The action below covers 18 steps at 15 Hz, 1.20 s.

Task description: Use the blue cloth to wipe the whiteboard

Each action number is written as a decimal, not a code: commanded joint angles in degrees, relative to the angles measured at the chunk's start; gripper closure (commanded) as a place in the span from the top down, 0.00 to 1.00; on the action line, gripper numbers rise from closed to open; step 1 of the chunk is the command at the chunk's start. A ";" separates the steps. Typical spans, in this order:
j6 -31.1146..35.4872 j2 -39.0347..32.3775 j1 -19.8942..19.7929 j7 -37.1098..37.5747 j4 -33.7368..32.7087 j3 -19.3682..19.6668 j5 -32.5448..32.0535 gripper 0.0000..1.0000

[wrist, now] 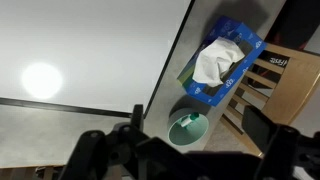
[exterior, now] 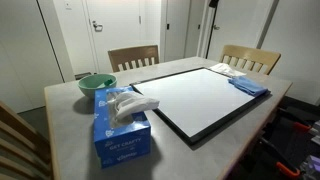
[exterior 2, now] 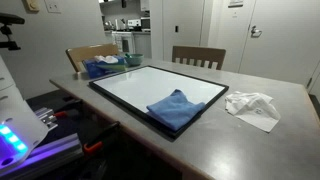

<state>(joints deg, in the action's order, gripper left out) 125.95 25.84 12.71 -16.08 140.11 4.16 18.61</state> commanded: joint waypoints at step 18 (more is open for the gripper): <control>2.28 -0.15 -4.95 -1.78 2.40 0.22 -3.44 1.00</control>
<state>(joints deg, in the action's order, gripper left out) 126.61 25.84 10.02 -16.04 141.18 4.06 16.84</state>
